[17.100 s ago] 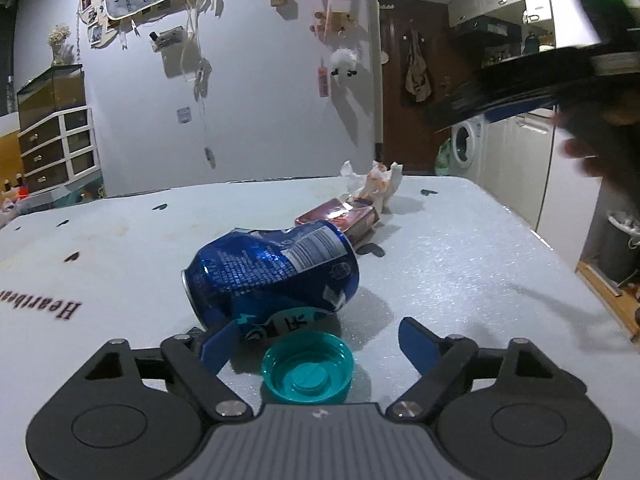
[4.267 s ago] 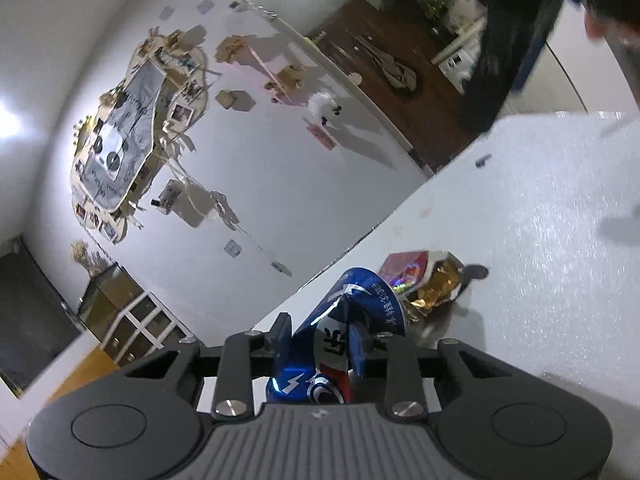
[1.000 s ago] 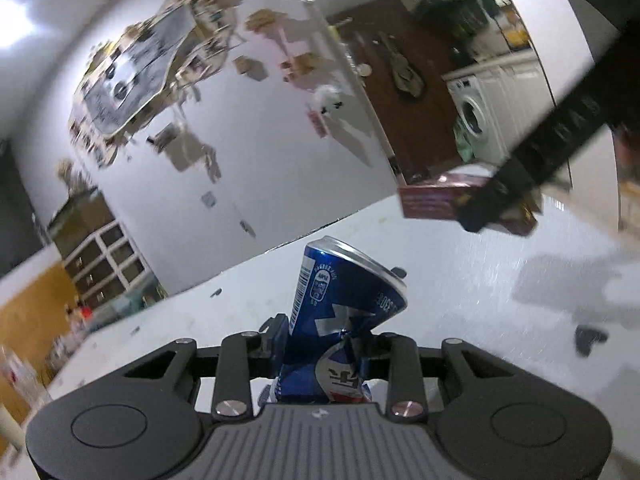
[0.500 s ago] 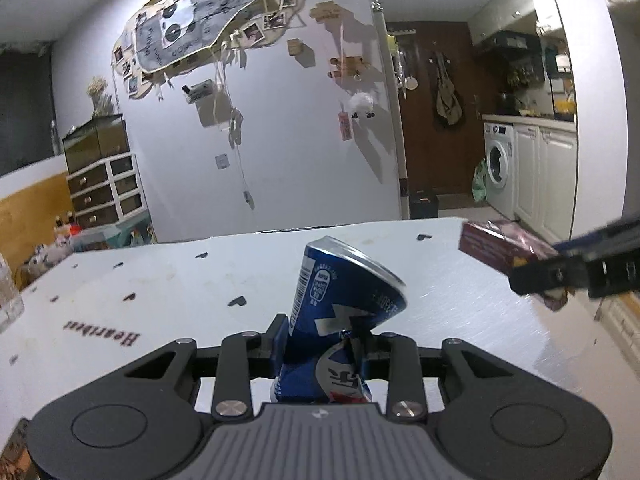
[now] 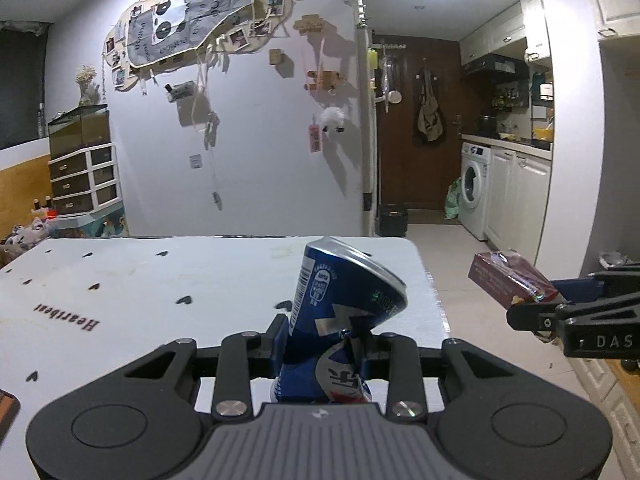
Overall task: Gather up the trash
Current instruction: 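Carry the blue can and red wrapper from the table over the yellow bin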
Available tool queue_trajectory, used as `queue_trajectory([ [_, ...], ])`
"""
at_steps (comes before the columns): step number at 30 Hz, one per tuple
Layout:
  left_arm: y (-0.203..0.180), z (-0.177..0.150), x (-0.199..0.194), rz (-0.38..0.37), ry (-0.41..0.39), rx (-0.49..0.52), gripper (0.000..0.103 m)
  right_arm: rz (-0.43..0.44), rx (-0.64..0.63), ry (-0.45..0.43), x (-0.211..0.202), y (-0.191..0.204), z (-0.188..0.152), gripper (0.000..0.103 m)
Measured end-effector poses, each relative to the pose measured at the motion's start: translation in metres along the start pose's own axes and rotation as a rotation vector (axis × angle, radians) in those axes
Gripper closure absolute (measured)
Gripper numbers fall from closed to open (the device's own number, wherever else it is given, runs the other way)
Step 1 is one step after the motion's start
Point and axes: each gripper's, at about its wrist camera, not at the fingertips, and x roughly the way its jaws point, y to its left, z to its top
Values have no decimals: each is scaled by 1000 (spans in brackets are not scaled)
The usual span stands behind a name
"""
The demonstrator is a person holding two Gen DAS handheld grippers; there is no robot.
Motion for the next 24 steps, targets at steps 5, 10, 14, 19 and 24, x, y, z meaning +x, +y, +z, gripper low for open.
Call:
queue_trajectory([
  [5, -25, -2, -5, -33, -5, 13, 68, -49, 18, -5, -20, -19, -13, 52],
  [10, -57, -4, -5, -82, -6, 24, 68, -101, 43, -5, -41, -45, -28, 52],
  [14, -89, -8, -5, -132, -4, 42, 68, -140, 64, -2, -56, -67, -43, 52],
  [19, -129, -13, 0, -188, 8, 59, 68, -188, 98, 11, -70, -95, -63, 52],
  [24, -171, -28, 16, -256, 58, 70, 68, -227, 143, 41, -74, -125, -91, 52],
])
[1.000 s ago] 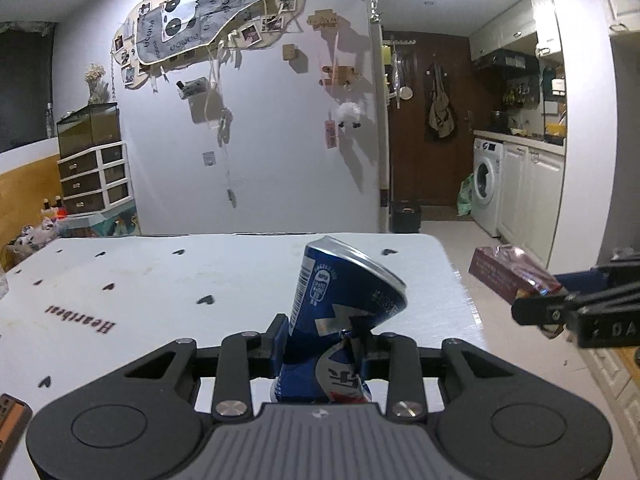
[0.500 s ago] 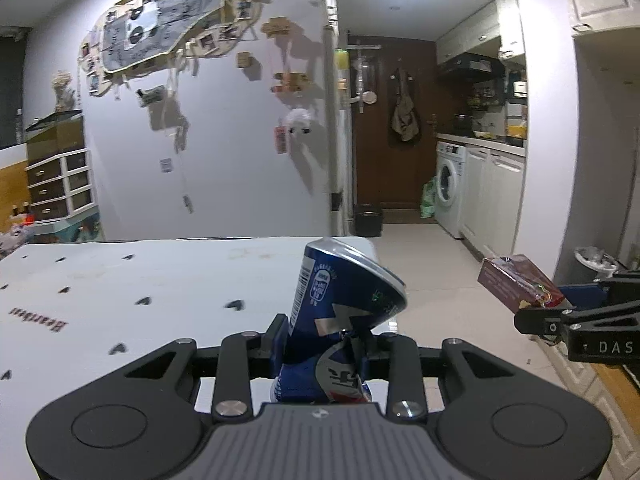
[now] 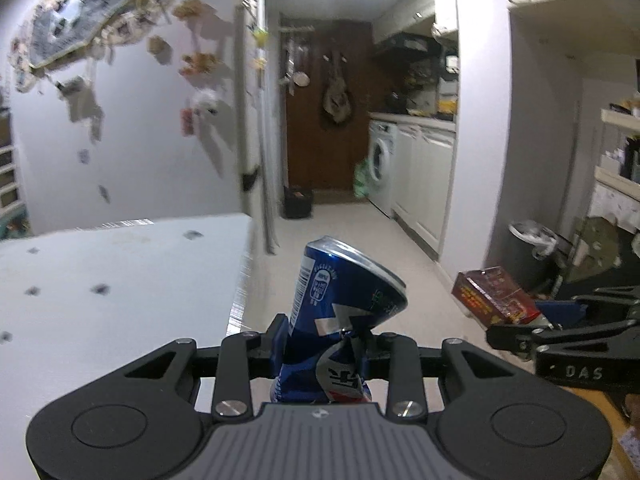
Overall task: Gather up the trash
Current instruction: 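Carry the blue can and red wrapper from the table over the yellow bin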
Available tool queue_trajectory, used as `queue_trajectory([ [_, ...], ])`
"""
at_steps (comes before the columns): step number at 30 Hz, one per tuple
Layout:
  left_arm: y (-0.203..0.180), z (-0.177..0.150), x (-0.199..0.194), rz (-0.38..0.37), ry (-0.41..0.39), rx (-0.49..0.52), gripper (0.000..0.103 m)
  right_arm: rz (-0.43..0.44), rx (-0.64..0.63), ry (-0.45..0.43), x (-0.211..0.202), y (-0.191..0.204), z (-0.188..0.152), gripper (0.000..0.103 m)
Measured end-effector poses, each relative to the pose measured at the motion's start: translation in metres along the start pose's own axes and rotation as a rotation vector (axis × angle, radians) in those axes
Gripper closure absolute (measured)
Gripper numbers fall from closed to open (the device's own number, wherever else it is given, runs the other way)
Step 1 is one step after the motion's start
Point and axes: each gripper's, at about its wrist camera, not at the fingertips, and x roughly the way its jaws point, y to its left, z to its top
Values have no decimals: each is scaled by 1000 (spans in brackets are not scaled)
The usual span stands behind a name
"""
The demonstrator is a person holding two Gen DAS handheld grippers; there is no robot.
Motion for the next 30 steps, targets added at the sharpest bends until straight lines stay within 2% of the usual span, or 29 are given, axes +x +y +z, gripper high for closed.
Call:
queue_trajectory([
  [5, -29, -16, 38, -61, 79, -18, 68, -32, 59, 58, 20, -31, -28, 52],
  [16, -66, -48, 138, -111, 261, -32, 68, -79, 190, 221, 97, -91, -87, 52],
  [23, -73, -76, 213, -126, 390, -67, 68, -92, 248, 344, 150, -119, -116, 52],
  [30, -69, -125, 285, -143, 569, -143, 68, -93, 258, 473, 200, -131, -144, 52],
])
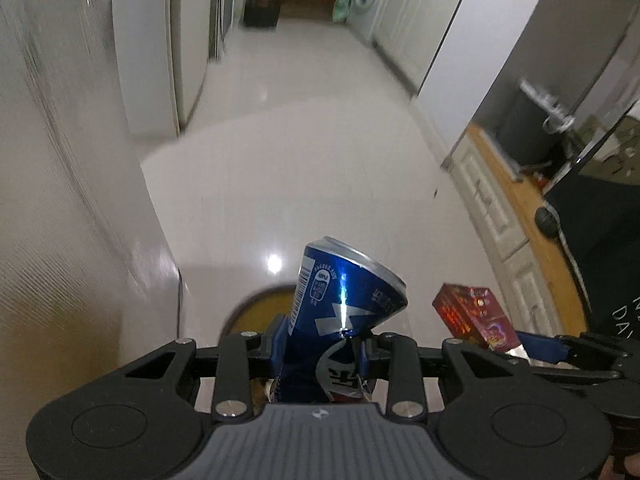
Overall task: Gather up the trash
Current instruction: 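Carry the blue can and red wrapper from the table over the yellow bin, then open left tool to drop the can while right tool releases the wrapper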
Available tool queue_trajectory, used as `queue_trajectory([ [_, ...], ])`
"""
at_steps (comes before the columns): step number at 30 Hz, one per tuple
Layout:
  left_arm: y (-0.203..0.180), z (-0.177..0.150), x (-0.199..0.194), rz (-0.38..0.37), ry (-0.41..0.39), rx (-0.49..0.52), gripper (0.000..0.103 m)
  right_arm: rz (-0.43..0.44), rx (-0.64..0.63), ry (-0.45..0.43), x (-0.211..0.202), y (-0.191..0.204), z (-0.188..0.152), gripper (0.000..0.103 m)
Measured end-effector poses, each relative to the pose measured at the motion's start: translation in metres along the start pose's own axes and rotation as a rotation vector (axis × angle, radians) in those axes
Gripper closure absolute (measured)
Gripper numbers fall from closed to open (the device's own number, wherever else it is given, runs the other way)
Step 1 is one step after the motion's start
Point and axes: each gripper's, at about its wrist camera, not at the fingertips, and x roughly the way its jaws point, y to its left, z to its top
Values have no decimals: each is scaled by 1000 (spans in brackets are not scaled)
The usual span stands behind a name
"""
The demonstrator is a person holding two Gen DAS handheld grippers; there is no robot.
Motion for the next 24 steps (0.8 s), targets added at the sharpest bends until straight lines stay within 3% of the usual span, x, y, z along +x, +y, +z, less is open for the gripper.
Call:
queue_trajectory([
  [9, 12, 0, 78, -37, 170, -71, 68, 10, 14, 117, 63, -4, 8, 51],
  [14, 17, -1, 107, -69, 215, -95, 67, -6, 13, 142, 82, -13, 10, 51],
  [19, 21, -4, 132, -40, 270, -84, 39, -26, 14, 174, 98, -20, 9, 51],
  [24, 29, -4, 140, 23, 287, -74, 30, -32, 5, 206, 113, -22, 6, 51],
])
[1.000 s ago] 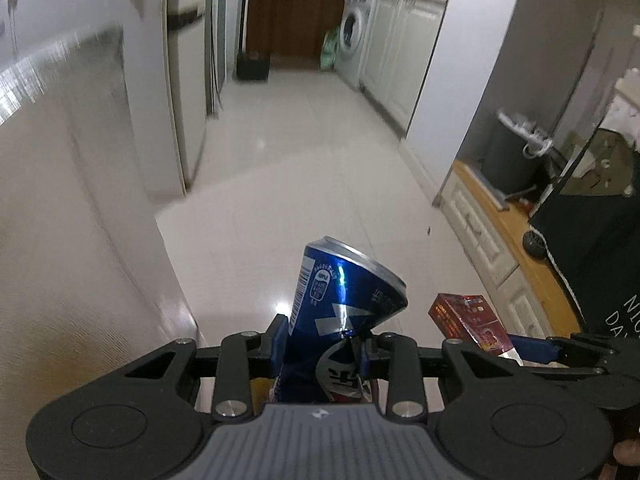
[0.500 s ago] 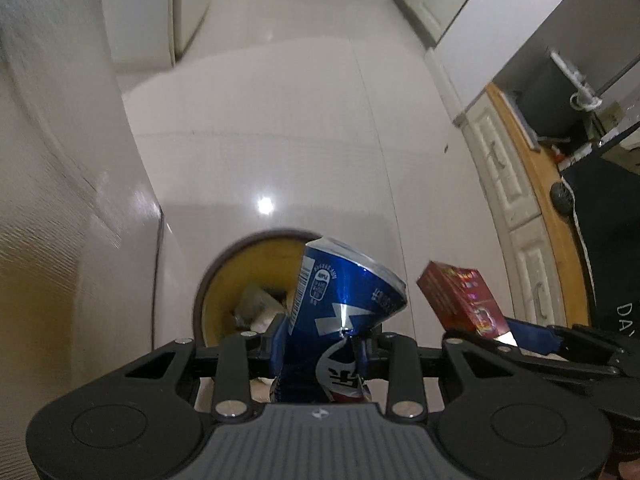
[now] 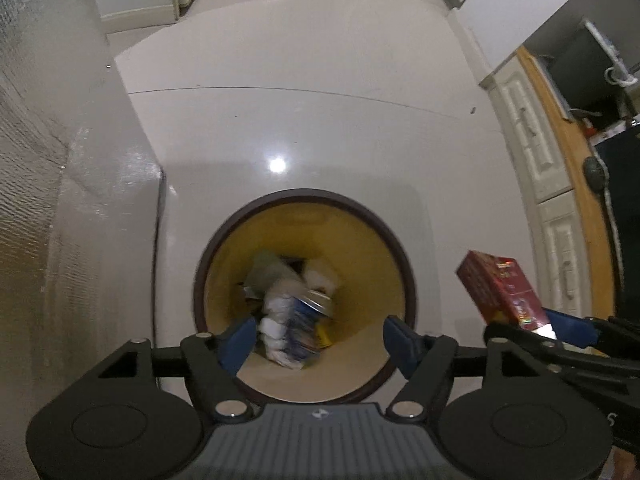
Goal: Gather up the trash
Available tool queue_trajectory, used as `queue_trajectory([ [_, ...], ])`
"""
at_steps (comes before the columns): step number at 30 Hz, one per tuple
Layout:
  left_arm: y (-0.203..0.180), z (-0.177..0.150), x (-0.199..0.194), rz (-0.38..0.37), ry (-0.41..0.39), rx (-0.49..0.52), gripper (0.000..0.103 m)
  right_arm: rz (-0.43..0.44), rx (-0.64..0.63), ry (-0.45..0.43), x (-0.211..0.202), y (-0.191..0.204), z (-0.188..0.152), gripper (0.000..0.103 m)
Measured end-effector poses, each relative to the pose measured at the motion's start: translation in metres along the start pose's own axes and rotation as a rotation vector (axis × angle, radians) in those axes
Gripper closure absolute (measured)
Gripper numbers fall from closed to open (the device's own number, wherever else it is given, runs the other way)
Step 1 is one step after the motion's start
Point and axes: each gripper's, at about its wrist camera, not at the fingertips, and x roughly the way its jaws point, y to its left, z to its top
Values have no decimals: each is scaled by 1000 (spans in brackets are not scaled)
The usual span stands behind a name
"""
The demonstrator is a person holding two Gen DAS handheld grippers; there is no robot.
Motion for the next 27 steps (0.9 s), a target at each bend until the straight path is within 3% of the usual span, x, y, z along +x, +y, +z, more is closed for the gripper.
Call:
queue_trajectory([
  [7, 15, 0, 1, 86, -1, 3, 17, 21, -22, 37, 16, 7, 0, 50],
  [11, 25, -1, -1, 133, -4, -3, 11, 70, -24, -10, 13, 13, 3, 47],
  [13, 30, -1, -3, 147, -6, -9, 7, 128, -22, -46, 8, 14, 3, 36],
  [15, 32, -1, -5, 158, -7, -13, 5, 161, -27, -82, 4, 17, 2, 6],
  [16, 33, -1, -6, 162, -7, -13, 3, 166, -35, -95, 3, 17, 2, 0],
  [27, 33, -8, -27, 182, -15, 9, 0, 51, -33, -58, -8, 10, -4, 0],
])
